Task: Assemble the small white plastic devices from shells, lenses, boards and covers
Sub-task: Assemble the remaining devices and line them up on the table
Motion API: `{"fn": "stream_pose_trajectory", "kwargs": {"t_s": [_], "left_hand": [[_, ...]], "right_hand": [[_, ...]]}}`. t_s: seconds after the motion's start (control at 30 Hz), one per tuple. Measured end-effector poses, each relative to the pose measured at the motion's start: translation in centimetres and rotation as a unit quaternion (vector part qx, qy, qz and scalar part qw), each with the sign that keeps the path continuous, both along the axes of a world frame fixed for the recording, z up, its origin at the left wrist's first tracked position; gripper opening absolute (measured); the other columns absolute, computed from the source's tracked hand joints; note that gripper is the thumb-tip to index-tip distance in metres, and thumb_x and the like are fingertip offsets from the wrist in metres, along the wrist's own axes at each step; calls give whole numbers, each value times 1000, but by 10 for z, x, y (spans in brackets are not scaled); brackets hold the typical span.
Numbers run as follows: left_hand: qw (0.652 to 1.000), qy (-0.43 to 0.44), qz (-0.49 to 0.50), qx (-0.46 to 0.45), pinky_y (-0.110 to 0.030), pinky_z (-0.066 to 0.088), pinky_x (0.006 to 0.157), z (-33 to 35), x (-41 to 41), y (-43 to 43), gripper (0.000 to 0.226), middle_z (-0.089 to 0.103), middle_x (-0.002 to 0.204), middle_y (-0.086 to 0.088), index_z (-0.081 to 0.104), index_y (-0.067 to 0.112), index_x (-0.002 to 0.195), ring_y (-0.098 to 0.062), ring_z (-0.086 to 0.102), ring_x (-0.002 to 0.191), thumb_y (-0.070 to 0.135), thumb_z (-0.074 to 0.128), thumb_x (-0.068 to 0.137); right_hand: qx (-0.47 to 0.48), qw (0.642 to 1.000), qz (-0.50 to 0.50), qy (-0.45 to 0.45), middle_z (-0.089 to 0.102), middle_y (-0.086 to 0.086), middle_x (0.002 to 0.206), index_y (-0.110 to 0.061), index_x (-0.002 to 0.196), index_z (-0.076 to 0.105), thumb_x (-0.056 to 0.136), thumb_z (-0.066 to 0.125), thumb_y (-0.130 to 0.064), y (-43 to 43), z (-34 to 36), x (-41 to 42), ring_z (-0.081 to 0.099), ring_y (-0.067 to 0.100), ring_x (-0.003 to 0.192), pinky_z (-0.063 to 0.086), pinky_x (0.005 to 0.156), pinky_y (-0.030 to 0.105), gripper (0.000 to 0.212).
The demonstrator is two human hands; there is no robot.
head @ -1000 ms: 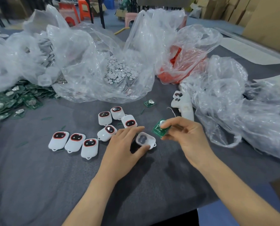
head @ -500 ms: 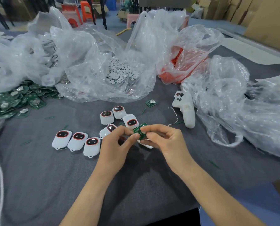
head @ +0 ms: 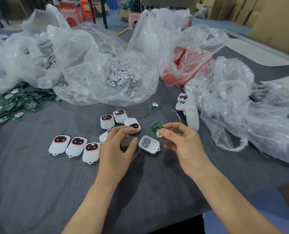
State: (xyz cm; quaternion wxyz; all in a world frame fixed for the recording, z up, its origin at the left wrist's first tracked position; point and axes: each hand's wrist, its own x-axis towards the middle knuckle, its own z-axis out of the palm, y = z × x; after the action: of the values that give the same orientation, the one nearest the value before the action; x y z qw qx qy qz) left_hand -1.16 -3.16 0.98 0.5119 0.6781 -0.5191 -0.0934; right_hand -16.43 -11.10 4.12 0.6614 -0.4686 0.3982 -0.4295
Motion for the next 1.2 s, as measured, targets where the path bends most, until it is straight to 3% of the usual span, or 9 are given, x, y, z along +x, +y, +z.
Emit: {"fn": "stream_pose_trajectory", "kwargs": {"t_s": [0.07,0.13,0.27,0.4,0.6,0.8,0.93,1.2], "left_hand": [[1000,-16,-5,4,-8,39,73,1,-1,1,24,58,103,23,68,26,102,-2,56,89,12,71,83],[999,-46,-19,10,-9,38,75,2,-2,1,19,57,99,22,69,22,101,-2,54,87,16,73,83],[989,-130,-57,38,-30,43,81,0,-4,0,21,62,98,7,70,16,99,-18,54,90,22,76,80],[983,-159,-73,48,-36,45,82,-2,-5,-2,26,63,99,6,70,16,101,-19,54,90,25,78,78],[981,-155,-103,58,-30,38,96,-3,-2,-1,37,54,108,25,67,22,112,-6,46,108,31,77,78],[976,-155,-115,97,-29,31,102,-2,-5,0,58,51,122,25,52,32,133,-4,39,125,49,69,80],[973,-174,-96,120,-29,28,105,-3,-6,0,70,53,127,12,47,29,137,-12,41,122,52,69,75],[972,-171,-103,121,-26,27,98,-4,-4,0,71,57,112,23,43,33,138,-6,43,117,48,71,75]], "right_hand": [[18,1000,1,0,69,1,65,-10,79,64,80,68,4,1,0,1,58,8,55,41,49,16,14],[47,998,11,-36,67,3,65,-8,80,62,81,65,6,1,1,1,56,8,52,42,49,16,15],[44,997,44,-52,69,9,72,-6,91,64,82,65,6,1,5,-3,61,13,53,51,51,18,15],[15,997,66,-32,69,8,75,-9,103,67,84,64,5,2,5,-6,65,17,59,54,57,21,24],[-9,998,67,-8,70,5,72,-10,99,64,84,65,3,4,6,-7,66,21,56,52,49,23,20],[-16,997,-2,74,69,5,67,-12,82,62,83,69,-1,-6,0,-15,58,13,49,45,44,20,13],[9,997,0,74,66,2,63,-6,78,62,84,66,4,-11,-3,-21,59,12,50,49,47,19,12],[-32,985,87,144,67,9,67,-5,86,67,86,63,6,-10,2,-14,63,14,52,52,50,22,12]]}}
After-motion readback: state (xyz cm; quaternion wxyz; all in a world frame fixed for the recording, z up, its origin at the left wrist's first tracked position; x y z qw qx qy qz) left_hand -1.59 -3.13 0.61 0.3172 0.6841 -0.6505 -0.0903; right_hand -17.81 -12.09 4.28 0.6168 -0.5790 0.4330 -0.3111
